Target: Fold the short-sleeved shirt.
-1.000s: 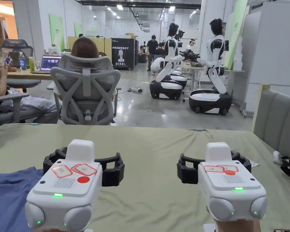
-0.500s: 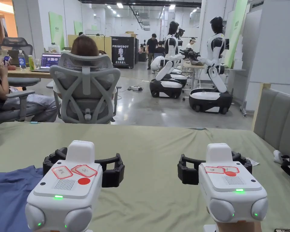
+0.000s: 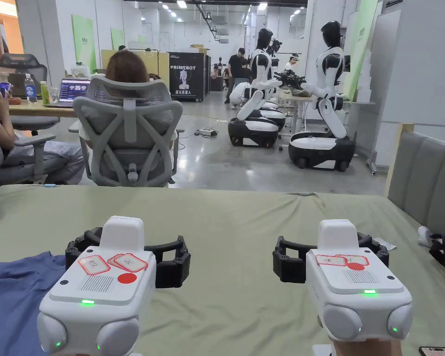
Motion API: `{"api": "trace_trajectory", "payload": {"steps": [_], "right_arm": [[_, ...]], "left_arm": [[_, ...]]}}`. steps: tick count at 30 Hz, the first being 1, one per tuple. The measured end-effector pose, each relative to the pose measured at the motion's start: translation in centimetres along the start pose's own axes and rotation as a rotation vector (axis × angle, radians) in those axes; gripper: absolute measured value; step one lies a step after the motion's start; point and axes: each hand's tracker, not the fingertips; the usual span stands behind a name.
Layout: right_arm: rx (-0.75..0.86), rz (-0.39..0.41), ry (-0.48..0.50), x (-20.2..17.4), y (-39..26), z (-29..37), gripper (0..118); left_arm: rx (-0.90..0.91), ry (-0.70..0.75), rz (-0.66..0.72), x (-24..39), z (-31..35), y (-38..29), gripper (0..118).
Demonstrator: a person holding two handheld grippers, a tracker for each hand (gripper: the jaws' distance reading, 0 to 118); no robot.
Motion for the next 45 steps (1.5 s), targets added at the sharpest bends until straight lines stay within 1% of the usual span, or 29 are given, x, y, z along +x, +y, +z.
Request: {"api": "trace_trajectory", "payload": {"steps": [10,14,18,19,20,21,22,23,24,25,27,30,32,33,36,39,41,43,45], "right_arm": [[-0.001,-0.02,0.007,0.3,-0.3,0.1,118],[-0.003,0.003,-0.001,0.1,-0.3,0.2,118],[-0.017,-0.011,0.002,0.2,-0.3,0.0,118],[-0.018,-0.011,0.0,0.3,-0.3,0.1,113],[-0.018,-0.013,0.001,0.3,-0.4,0.2,88],[-0.017,-0.021,0.018,0.5,-0.3,0.3,52],[-0.015,-0.028,0.019,0.6,-0.2,0.4,8],[-0.004,-0.028,-0.001,0.6,-0.2,0.5,0],[0.005,-0.01,-0.068,0.6,-0.3,0.7,0],[0.032,-0.02,-0.057,0.5,-0.2,1.0,0],[0.02,-0.036,-0.022,0.9,0.2,1.2,0],[0.019,-0.008,-0.039,-0.2,0.5,0.9,0],[0.018,-0.016,0.012,-1.9,0.8,0.4,0],[0.018,-0.013,0.043,-3.3,1.0,0.2,0],[0.033,0.014,0.177,-8.9,1.6,-0.4,0],[0.043,0.035,0.325,-15.1,2.0,-0.2,0],[0.047,0.045,0.405,-18.2,1.9,0.2,0],[0.044,0.049,0.459,-20.8,1.8,0.6,0],[0.038,0.056,0.482,-22.1,1.5,0.9,0]], "left_arm": [[-0.006,-0.015,0.009,0.2,0.0,-0.2,118],[-0.006,-0.014,0.006,0.2,-0.1,-0.2,118],[-0.01,-0.016,0.004,0.2,-0.1,-0.2,117],[-0.01,-0.014,0.003,0.2,-0.1,-0.2,112],[-0.01,-0.014,0.004,0.2,-0.2,-0.2,84],[-0.013,-0.03,0.016,0.1,-0.2,-0.2,45],[-0.015,-0.048,0.031,0.0,-0.2,-0.2,0],[-0.017,-0.05,0.036,0.0,-0.4,-0.3,0],[-0.016,-0.038,0.03,0.2,-0.5,-0.3,0],[-0.002,-0.018,0.022,0.5,-0.6,-0.3,0],[-0.015,-0.044,0.019,0.5,-0.6,0.0,0],[-0.005,-0.012,0.021,0.0,-0.3,0.1,0],[-0.001,0.017,0.017,-1.5,0.6,0.3,0],[0.0,0.054,0.015,-2.5,1.1,0.4,0],[-0.002,0.186,0.021,-7.3,3.4,0.1,0],[-0.018,0.346,0.059,-13.0,6.6,-0.7,0],[-0.033,0.436,0.062,-15.8,8.6,-1.3,0],[-0.056,0.506,0.063,-17.9,10.1,-2.3,0],[-0.072,0.516,0.068,-18.9,10.7,-2.8,0]]}}
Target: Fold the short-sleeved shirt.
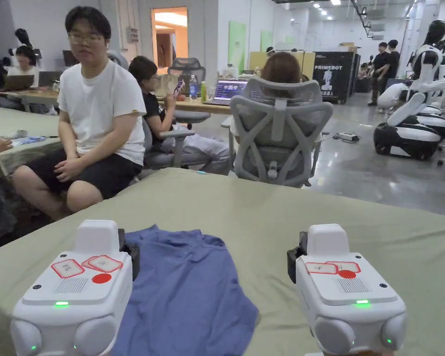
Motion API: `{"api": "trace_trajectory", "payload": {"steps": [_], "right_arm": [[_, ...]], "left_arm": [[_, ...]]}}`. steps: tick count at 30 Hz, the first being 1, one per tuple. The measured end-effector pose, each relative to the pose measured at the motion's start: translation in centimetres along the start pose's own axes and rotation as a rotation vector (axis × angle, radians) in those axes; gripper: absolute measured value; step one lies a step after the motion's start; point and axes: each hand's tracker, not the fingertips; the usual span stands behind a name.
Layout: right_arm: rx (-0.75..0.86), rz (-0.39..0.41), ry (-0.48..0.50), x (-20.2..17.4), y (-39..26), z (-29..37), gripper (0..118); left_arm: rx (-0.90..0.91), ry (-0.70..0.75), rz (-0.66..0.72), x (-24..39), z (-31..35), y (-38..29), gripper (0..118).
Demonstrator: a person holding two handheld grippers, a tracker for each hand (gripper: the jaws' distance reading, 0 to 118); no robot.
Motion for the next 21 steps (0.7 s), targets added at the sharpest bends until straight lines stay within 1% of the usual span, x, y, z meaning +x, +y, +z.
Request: {"api": "trace_trajectory", "payload": {"steps": [3,5,6,8,10,12,14,15,17,19,20,21], "right_arm": [[-0.017,-0.007,0.026,-0.5,-0.4,-0.8,0],[-0.036,-0.013,0.032,-0.4,-0.7,-1.5,0],[-0.045,-0.012,0.037,-0.4,-0.8,-1.8,0],[-0.068,0.006,0.047,-0.3,-1.2,-2.6,0],[-0.086,0.02,0.058,-0.3,-1.6,-3.5,0],[-0.105,0.033,0.064,-0.3,-2.1,-4.6,0],[-0.128,0.04,0.061,-0.2,-2.8,-6.0,0],[-0.14,0.037,0.059,-0.1,-3.1,-6.6,0],[-0.165,0.03,0.056,0.2,-3.9,-8.0,0],[-0.186,0.027,0.05,0.6,-4.8,-9.3,0],[-0.196,0.021,0.044,0.8,-5.2,-10.0,0],[-0.207,0.016,0.041,1.1,-5.5,-10.5,0]], "left_arm": [[-0.035,-0.019,-0.017,0.3,-1.0,-0.8,0],[-0.115,-0.077,-0.014,1.2,-2.9,-1.4,0],[-0.183,-0.108,-0.009,1.7,-4.3,-1.5,0],[-0.355,-0.18,-0.004,2.8,-8.6,-2.1,0],[-0.539,-0.248,-0.025,4.2,-14.4,-3.7,0],[-0.654,-0.297,-0.034,5.5,-19.8,-5.5,0],[-0.764,-0.35,0.011,6.6,-25.0,-7.5,0],[-0.8,-0.363,0.031,7.2,-27.2,-8.4,0],[-0.852,-0.344,-0.013,8.9,-30.3,-9.8,0],[-0.826,-0.375,-0.025,10.4,-32.4,-10.4,0],[-0.818,-0.412,0.008,11.1,-33.4,-10.6,6],[-0.824,-0.431,0.037,11.7,-34.2,-10.8,24]]}}
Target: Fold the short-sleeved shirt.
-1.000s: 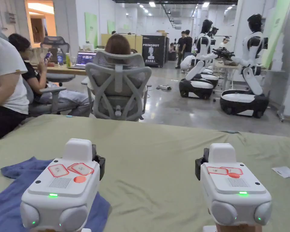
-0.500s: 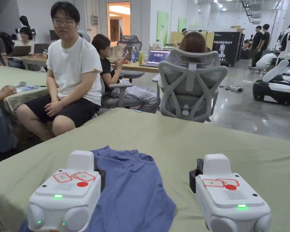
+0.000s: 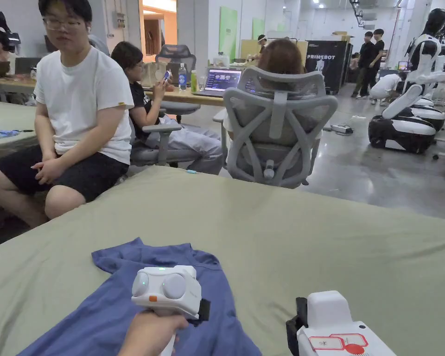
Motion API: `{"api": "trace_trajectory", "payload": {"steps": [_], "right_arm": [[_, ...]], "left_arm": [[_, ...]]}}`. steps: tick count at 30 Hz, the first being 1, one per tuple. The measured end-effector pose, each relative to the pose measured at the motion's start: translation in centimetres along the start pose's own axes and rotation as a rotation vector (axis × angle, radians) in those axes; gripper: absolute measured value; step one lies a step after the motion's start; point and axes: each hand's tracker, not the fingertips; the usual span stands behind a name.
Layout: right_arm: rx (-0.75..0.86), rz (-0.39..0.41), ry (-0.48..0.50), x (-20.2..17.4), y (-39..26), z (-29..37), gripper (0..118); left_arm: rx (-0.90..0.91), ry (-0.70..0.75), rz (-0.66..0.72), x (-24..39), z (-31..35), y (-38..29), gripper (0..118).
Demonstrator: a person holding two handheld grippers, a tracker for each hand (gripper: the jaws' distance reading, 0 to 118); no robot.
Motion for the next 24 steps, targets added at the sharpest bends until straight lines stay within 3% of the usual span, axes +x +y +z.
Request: {"api": "trace_trajectory", "payload": {"steps": [1,2,3,4,7,10,11,12,15,17,19,24], "right_arm": [[-0.011,-0.004,-0.002,0.3,-0.2,-0.6,0],[-0.02,-0.007,-0.007,0.6,-0.5,-1.2,0],[-0.028,-0.009,-0.013,0.8,-0.7,-1.7,0],[-0.035,-0.01,-0.018,1.1,-0.9,-2.0,0],[-0.048,-0.015,-0.032,1.9,-1.3,-2.7,0],[-0.058,-0.025,-0.043,2.7,-1.7,-2.9,0],[-0.059,-0.029,-0.045,2.9,-1.8,-2.9,0],[-0.059,-0.035,-0.048,3.2,-1.9,-2.8,0],[-0.057,-0.053,-0.053,4.1,-2.0,-2.3,0],[-0.055,-0.066,-0.066,5.1,-2.1,-1.5,0],[-0.051,-0.075,-0.084,6.4,-2.1,-0.2,0],[-0.033,-0.099,-0.191,11.2,-2.2,4.3,0]], "left_arm": [[-0.002,-0.012,0.001,0.3,-1.1,0.4,53],[-0.004,-0.003,-0.006,0.6,-2.2,0.8,91],[-0.01,0.01,-0.018,1.0,-3.4,0.9,113],[-0.01,0.028,-0.035,1.2,-4.3,0.7,118],[-0.081,0.087,-0.051,1.1,-7.4,0.2,88],[-0.086,0.102,-0.095,1.3,-7.9,-0.9,78],[-0.086,0.101,-0.069,1.3,-7.3,-0.6,49],[-0.071,0.106,-0.056,1.2,-6.6,-0.4,2],[-0.031,0.066,-0.007,0.9,-5.6,-0.6,1],[-0.018,0.082,-0.049,1.6,-4.7,-0.5,1],[0.063,-0.005,0.005,3.2,-2.5,0.1,1],[0.136,-0.169,-0.112,13.4,0.6,1.9,1]]}}
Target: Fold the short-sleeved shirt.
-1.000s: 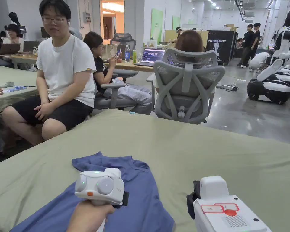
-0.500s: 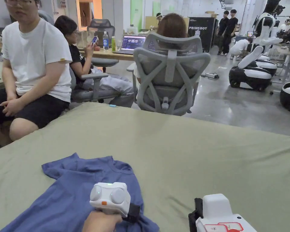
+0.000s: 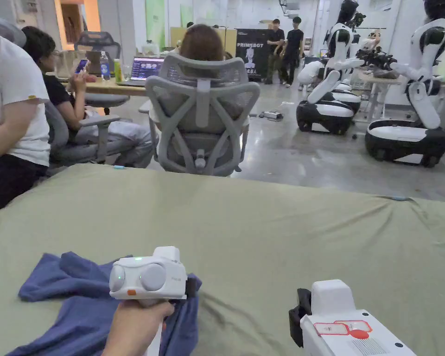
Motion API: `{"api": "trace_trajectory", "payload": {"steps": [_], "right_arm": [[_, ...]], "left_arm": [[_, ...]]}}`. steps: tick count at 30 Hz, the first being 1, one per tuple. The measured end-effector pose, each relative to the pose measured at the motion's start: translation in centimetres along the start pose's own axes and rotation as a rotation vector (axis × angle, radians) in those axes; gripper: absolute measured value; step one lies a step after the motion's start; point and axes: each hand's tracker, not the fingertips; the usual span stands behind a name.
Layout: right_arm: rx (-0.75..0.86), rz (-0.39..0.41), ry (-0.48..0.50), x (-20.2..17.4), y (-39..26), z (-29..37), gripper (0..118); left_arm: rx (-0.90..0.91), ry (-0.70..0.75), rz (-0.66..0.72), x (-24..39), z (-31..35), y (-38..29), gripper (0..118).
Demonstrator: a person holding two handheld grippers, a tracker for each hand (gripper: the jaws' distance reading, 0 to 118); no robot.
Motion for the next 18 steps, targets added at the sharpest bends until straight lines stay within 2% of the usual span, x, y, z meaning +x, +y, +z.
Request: {"api": "trace_trajectory", "payload": {"steps": [5,11,14,18], "right_arm": [[0.016,-0.025,-0.149,7.3,-0.3,4.8,0],[0.005,-0.071,-0.321,16.1,-2.2,10.2,0],[-0.016,-0.098,-0.388,19.7,-3.8,12.0,0],[-0.041,-0.14,-0.431,22.9,-5.8,13.2,0]], "left_arm": [[0.017,-0.218,-0.161,15.7,-0.6,0.8,1],[-0.065,-0.474,-0.347,34.0,-1.9,-3.7,1],[-0.144,-0.481,-0.449,39.7,-4.3,-7.8,1],[-0.253,-0.391,-0.498,41.6,-8.9,-12.4,1]]}}
